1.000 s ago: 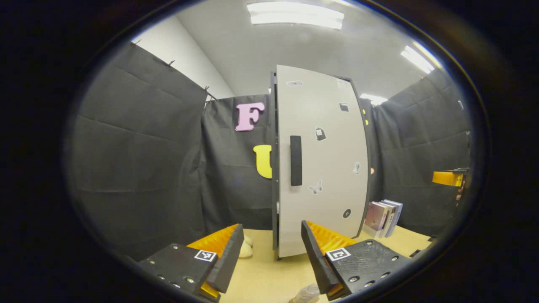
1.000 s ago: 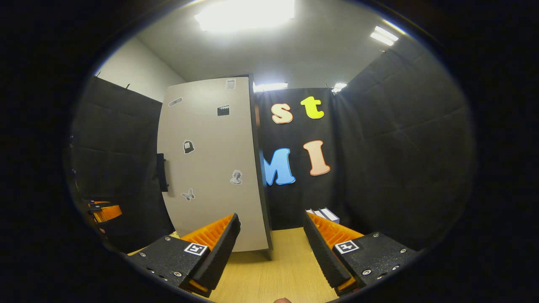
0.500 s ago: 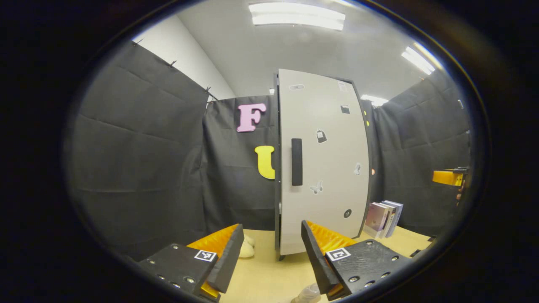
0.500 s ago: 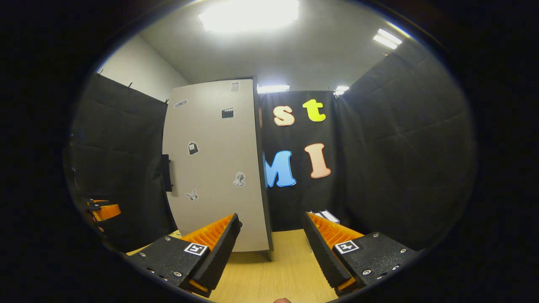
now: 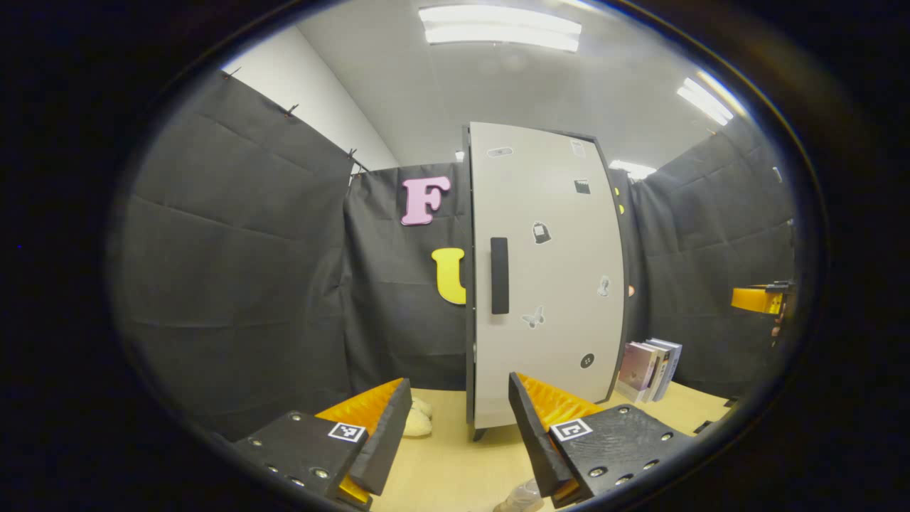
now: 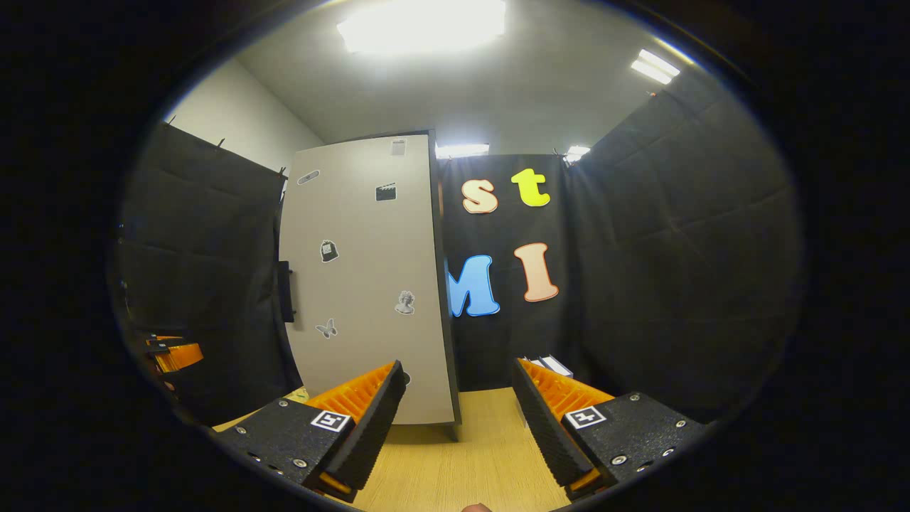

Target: Open the cabinet door with the right hand, grasp the bottle in the cabinet with the left hand and place it on the coaster, then close the cabinet door with the right hand.

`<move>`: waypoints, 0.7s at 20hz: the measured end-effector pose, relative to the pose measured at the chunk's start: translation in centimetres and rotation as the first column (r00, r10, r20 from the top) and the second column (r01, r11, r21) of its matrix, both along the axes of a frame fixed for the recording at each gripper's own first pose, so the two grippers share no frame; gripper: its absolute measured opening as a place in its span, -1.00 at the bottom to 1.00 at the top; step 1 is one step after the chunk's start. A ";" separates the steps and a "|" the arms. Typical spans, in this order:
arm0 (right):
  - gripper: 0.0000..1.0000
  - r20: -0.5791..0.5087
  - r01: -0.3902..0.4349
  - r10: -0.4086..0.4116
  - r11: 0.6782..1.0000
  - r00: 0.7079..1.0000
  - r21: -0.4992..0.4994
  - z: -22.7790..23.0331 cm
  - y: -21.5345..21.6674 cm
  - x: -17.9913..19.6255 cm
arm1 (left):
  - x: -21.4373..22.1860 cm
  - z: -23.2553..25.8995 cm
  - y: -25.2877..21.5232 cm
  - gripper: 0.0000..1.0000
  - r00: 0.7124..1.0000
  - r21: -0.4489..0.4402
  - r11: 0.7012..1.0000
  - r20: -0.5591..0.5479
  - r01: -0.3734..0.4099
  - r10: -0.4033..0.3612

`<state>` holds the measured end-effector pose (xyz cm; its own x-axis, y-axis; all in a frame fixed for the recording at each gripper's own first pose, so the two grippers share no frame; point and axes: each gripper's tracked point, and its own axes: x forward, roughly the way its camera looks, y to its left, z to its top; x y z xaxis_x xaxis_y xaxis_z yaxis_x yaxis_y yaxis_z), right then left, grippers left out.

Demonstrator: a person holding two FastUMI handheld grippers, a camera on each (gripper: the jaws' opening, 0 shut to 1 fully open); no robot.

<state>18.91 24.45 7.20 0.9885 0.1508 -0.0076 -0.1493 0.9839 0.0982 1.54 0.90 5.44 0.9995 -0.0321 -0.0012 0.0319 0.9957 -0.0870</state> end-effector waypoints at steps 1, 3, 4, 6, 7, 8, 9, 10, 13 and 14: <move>0.87 -0.001 -0.001 0.001 1.000 1.000 0.001 -0.1 0.0 0.0 | 0.1 -0.1 -0.1 0.57 1.000 0.002 1.000 0.001 -0.002 0.002; 0.87 -0.003 -0.002 0.002 1.000 1.000 0.002 -0.1 0.0 0.1 | 0.1 -0.1 -0.1 0.57 1.000 0.006 1.000 0.005 -0.003 0.003; 0.87 -0.005 -0.001 0.001 1.000 1.000 0.001 -0.2 0.0 0.2 | 0.0 -0.2 -0.1 0.57 1.000 0.008 1.000 0.006 -0.005 0.005; 0.87 -0.006 -0.002 0.002 1.000 1.000 0.004 -0.1 0.1 0.1 | 0.1 -0.5 -0.2 0.63 1.000 0.007 1.000 0.010 -0.007 0.007; 0.87 -0.006 -0.002 0.002 1.000 1.000 0.008 -0.1 0.0 0.2 | 0.1 -0.5 -0.4 0.63 1.000 0.005 1.000 0.009 -0.007 0.007; 0.87 -0.006 -0.001 0.001 1.000 1.000 0.010 -0.2 0.0 0.2 | 0.2 -0.6 -0.4 0.51 1.000 0.004 1.000 0.010 -0.008 0.008; 0.87 -0.007 -0.001 0.001 1.000 1.000 0.012 -0.2 0.0 0.2 | 0.2 -0.7 -0.4 0.63 1.000 0.003 1.000 0.010 -0.009 0.009; 0.87 -0.006 0.000 0.000 1.000 1.000 0.012 -0.1 0.0 0.3 | 0.2 -0.7 -0.3 0.57 1.000 0.002 1.000 0.011 -0.009 0.009; 0.87 -0.005 0.002 -0.002 1.000 1.000 0.010 -0.1 0.1 0.3 | 0.3 -0.8 -0.4 0.58 1.000 0.004 1.000 0.014 -0.008 0.008; 0.87 -0.005 0.002 -0.002 1.000 1.000 0.011 -0.1 0.2 0.3 | 0.4 -0.8 -0.4 0.58 1.000 0.003 1.000 0.014 -0.009 0.009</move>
<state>19.21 24.64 7.07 0.9887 0.1493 -0.0105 -0.1473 0.9830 0.1098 1.89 0.52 4.61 0.9996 -0.0234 0.0132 0.0244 0.9962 -0.0839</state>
